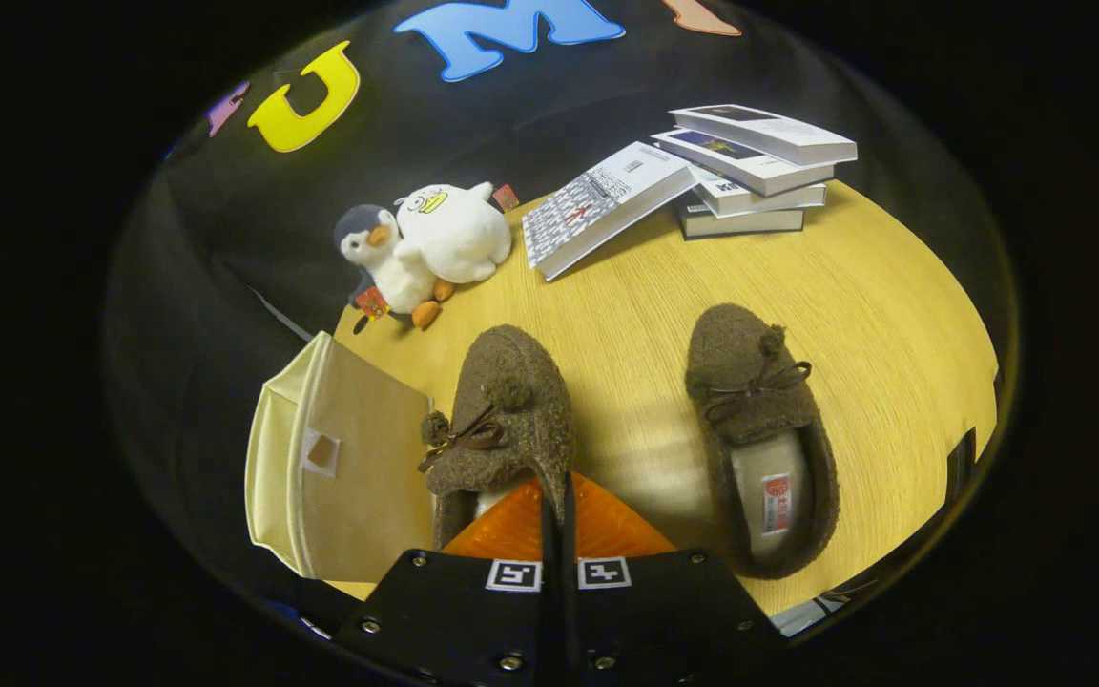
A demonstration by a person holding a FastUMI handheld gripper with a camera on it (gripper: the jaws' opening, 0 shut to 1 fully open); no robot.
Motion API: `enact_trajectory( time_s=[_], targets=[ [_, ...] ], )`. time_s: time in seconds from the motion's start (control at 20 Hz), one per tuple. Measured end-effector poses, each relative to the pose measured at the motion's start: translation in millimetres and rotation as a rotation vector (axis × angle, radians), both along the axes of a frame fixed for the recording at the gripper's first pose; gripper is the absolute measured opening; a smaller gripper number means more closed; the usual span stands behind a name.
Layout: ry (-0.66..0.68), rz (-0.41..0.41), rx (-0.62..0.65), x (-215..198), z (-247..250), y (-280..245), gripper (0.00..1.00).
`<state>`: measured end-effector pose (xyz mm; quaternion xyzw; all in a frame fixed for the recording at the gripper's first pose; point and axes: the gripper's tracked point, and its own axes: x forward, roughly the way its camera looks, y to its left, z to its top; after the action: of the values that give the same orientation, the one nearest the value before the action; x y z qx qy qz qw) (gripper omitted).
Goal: Open the storage box then place both shoes into the box .Put the left shoe in first, then the right shoe, with the right side of both shoes facing outward in a uniform manner.
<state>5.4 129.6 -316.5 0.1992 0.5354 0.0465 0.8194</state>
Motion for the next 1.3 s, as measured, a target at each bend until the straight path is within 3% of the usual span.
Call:
enact_trajectory(
  time_s=[0.6,1.3],
  targets=[
    [-0.098,0.030,0.144,37.1,98.8,95.6,0.00],
    [-0.061,0.062,0.214,32.1,77.2,233.8,0.00]
  ],
)
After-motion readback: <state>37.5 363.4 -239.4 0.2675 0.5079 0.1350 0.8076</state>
